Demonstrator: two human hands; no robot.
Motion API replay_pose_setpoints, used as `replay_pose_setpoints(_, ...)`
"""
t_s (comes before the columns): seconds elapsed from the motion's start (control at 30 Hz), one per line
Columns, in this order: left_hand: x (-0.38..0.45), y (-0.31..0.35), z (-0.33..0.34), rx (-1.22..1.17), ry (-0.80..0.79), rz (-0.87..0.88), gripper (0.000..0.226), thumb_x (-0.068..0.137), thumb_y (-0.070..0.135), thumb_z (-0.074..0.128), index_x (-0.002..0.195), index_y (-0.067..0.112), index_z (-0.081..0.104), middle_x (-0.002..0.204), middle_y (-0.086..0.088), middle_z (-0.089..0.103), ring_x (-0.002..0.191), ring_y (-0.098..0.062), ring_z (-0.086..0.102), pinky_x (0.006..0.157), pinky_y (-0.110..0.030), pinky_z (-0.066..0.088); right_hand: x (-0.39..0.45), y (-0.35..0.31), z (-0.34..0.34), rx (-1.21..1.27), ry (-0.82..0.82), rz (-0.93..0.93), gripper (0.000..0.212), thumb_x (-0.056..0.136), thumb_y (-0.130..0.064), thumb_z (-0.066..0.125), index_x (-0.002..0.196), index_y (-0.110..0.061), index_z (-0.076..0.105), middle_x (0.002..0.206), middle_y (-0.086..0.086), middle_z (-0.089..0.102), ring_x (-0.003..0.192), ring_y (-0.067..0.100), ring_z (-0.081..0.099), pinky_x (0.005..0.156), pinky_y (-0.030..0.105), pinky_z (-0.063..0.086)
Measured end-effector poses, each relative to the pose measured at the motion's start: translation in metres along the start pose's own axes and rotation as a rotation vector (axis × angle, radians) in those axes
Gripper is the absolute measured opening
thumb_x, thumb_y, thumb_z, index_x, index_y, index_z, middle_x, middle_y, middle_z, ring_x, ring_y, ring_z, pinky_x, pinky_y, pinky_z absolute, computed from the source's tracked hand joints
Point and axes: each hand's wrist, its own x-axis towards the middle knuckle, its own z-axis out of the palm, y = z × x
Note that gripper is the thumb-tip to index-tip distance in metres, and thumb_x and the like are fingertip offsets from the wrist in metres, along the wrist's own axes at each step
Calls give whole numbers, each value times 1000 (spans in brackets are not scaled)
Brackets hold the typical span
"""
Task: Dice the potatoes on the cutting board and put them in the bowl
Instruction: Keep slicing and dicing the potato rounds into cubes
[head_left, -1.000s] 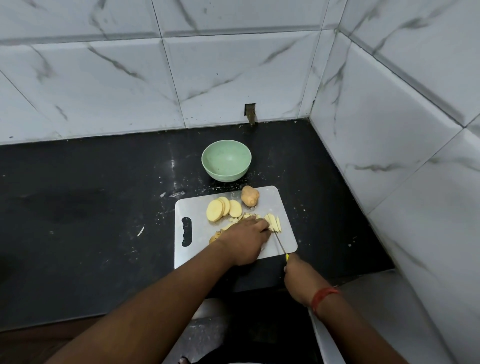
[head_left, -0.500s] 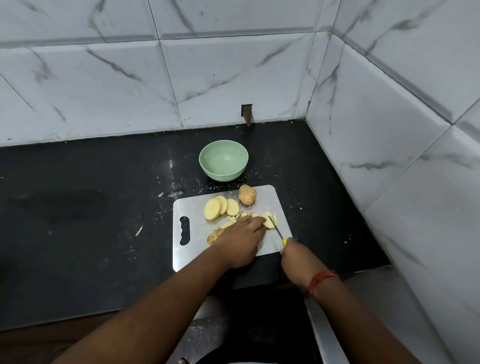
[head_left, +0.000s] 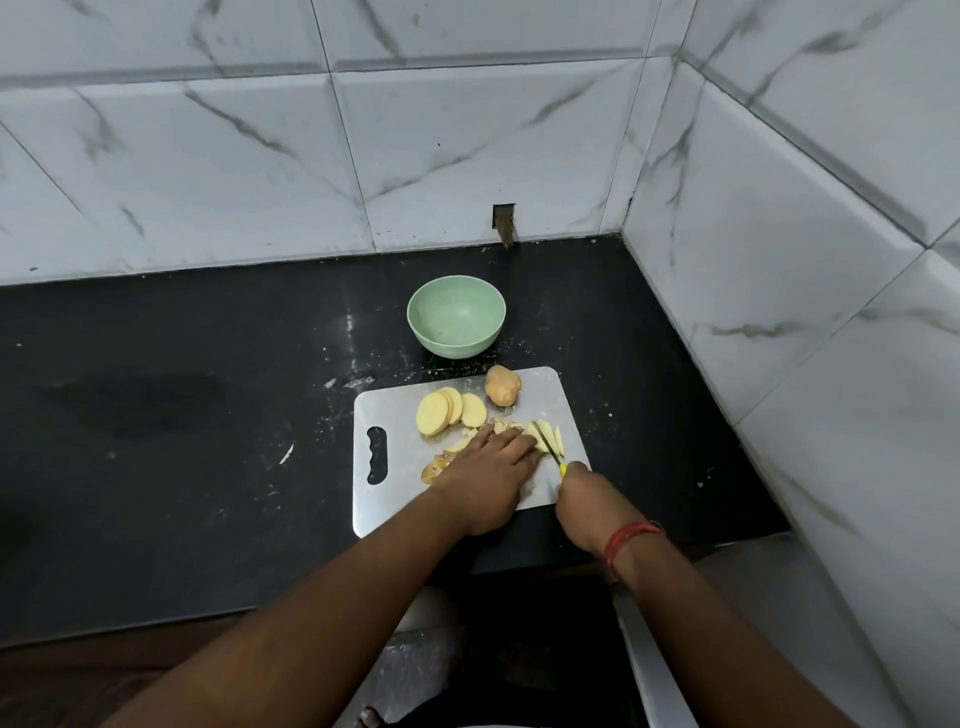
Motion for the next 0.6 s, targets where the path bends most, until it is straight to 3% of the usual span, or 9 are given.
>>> replay_pose_setpoints(0.4, 3, -2, 2, -8, 17, -9, 55, 109, 37, 32, 160, 17, 26, 165, -6, 24, 153, -27, 18, 126, -53, 2, 6, 6, 0, 25, -15, 32, 20, 97, -9, 40, 116, -6, 47, 109, 15, 62, 90, 26, 60, 70, 30, 42)
replay_pose_setpoints(0.53, 2, -3, 4, -3, 26, -6, 56, 109, 39, 32, 160, 16, 26, 166, -6, 23, 153, -26, 17, 126, -52, 1, 8, 8, 4, 6, -24, 14, 20, 98, -8, 39, 116, -4, 48, 101, 13, 62, 80, 22, 54, 61, 24, 38)
replay_pose_setpoints(0.6, 2, -4, 4, -5, 38, 4, 56, 109, 40, 33, 159, 15, 28, 165, -6, 24, 153, -26, 19, 126, -52, 1, 9, 10, 4, 9, -26, -10, 23, 99, -8, 38, 118, 0, 47, 96, 12, 58, 86, 26, 56, 61, 22, 38)
